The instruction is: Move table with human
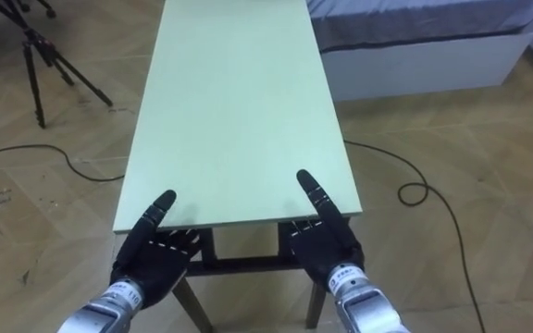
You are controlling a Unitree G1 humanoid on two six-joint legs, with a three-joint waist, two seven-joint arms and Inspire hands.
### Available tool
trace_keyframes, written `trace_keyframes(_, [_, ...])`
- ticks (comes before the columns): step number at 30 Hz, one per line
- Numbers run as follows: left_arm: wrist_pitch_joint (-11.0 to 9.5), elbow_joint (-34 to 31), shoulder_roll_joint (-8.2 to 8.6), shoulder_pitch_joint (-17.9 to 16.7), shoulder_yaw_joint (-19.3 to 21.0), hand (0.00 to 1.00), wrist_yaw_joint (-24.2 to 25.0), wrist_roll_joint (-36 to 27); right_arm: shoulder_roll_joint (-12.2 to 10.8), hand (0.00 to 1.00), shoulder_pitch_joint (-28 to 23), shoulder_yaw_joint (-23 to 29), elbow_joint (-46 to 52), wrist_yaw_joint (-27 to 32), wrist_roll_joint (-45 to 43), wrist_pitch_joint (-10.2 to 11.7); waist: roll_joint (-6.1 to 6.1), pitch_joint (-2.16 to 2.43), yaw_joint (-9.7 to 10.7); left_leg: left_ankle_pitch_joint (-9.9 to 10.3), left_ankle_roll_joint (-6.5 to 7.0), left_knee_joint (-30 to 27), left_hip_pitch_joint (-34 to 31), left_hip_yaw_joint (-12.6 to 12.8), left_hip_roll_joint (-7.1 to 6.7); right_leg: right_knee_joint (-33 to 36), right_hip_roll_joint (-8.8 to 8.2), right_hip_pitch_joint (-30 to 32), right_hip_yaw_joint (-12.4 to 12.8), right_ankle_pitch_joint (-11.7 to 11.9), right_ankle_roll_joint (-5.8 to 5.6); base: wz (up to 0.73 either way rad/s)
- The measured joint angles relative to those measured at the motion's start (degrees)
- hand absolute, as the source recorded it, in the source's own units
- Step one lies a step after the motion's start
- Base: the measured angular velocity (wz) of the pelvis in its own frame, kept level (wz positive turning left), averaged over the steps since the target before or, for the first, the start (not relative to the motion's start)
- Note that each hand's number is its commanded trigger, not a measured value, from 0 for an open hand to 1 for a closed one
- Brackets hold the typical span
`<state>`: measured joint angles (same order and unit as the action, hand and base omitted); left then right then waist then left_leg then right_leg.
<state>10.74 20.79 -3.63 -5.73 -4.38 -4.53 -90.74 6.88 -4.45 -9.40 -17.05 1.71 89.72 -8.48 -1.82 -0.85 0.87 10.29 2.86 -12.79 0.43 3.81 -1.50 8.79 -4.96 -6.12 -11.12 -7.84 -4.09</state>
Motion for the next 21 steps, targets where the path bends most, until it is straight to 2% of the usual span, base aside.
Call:
trace_keyframes(6, [0.00,-2.18,0.45,-0.59,0.29,0.00,-0.05,-0.37,-0.93,0.00,-0.63,0.93,0.00,-0.51,-0.21,0.00,0.35,0.08,-0.21,0.00,0.00,0.02,0.10,-0.02,0.00,-0.02,0.00,-0.10,0.00,0.00,0.00,0.00])
trace_keyframes(7, [0.00,-2.57,0.47,-0.59,0.29,0.39,-0.05,-1.00,-1.20,0.78,-0.83,1.21,0.00,-0.79,-0.27,0.00,0.37,0.06,-0.44,0.00,0.00,0.03,0.13,-0.02,0.00,-0.02,0.00,-0.11,0.00,0.00,0.00,0.00])
trace_keyframes(8, [0.00,-2.81,0.49,-0.59,0.29,0.83,-0.05,-1.04,-1.21,1.00,-0.92,1.27,0.00,-0.98,-0.26,0.00,0.39,0.05,-0.72,0.00,0.00,0.03,0.15,0.00,0.00,-0.02,0.00,-0.10,0.00,0.00,0.00,0.00])
trace_keyframes(9, [0.01,-3.27,0.67,-0.59,0.29,1.00,-0.05,-1.07,-1.22,1.00,-1.22,1.49,0.00,-1.45,-0.26,0.00,0.45,0.03,-1.02,0.00,0.00,0.03,0.17,0.03,0.02,-0.02,0.00,-0.11,0.01,0.00,0.00,0.00])
trace_keyframes(17, [0.02,-4.77,1.24,-0.59,0.28,1.00,-0.04,-1.14,-1.23,1.00,-1.36,1.74,-0.97,-0.35,-2.06,0.11,0.69,-0.11,-1.57,0.00,0.00,0.01,-0.12,0.04,0.03,-0.01,0.00,0.12,-0.04,0.00,0.00,0.01])
trace_keyframes(21, [0.04,-4.69,1.22,-0.95,0.27,1.00,-1.58,-0.77,-2.37,1.00,-1.41,1.79,-2.32,1.30,-3.84,-0.03,0.79,-0.18,-1.32,0.00,0.00,0.01,-0.87,-0.07,-0.01,-0.07,0.00,0.69,0.01,0.00,0.00,0.04])
